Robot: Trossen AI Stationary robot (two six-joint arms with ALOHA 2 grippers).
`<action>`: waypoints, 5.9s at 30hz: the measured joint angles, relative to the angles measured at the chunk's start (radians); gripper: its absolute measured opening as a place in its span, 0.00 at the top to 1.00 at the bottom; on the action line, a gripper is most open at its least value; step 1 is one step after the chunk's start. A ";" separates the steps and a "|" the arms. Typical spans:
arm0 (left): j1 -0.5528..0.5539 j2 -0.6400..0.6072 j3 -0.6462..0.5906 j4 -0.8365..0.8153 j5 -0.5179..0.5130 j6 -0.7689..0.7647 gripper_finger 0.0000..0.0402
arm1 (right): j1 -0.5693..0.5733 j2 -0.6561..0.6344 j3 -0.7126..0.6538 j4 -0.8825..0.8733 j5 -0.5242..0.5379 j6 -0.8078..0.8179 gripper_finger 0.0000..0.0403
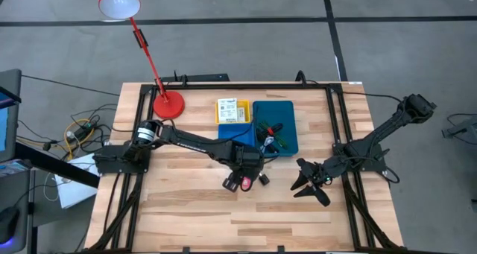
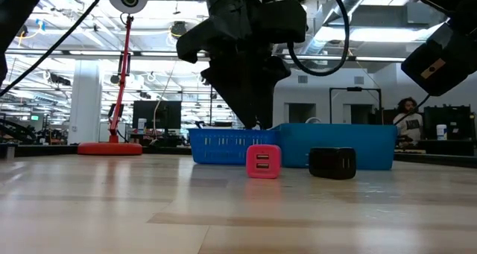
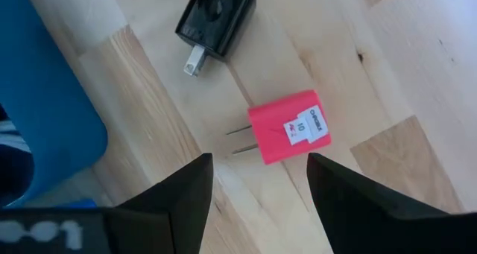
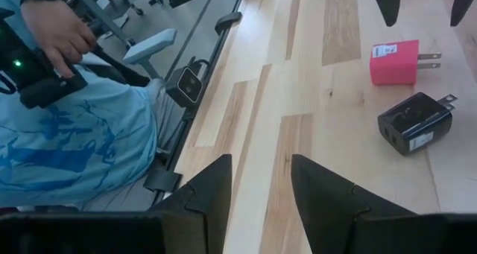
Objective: Pick and place items into bin
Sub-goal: Put the pink charger adapter into the dark blue bin
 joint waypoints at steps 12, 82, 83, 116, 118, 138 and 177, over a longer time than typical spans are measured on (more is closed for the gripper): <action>0.000 0.000 0.000 0.005 -0.003 -0.125 0.48 | 0.000 0.000 0.000 -0.018 0.000 -0.010 0.67; -0.034 0.032 0.000 0.057 0.036 -0.370 0.30 | 0.000 0.000 0.000 -0.026 -0.001 -0.036 0.67; -0.034 0.032 0.000 0.056 0.034 -0.366 0.30 | 0.000 0.000 0.000 -0.026 -0.001 -0.036 0.67; -0.023 0.080 0.002 0.081 0.081 -0.337 0.30 | 0.000 0.000 0.000 -0.030 0.000 -0.034 0.67; -0.020 0.080 0.002 0.080 0.078 -0.337 0.30 | 0.000 0.000 0.000 -0.030 0.000 -0.034 0.67; -0.019 0.080 0.002 0.079 0.078 -0.334 0.30 | 0.000 0.000 0.000 -0.034 0.000 -0.035 0.67; -0.020 0.080 0.002 0.076 0.072 -0.312 0.58 | 0.000 0.000 0.000 -0.034 0.000 -0.036 0.67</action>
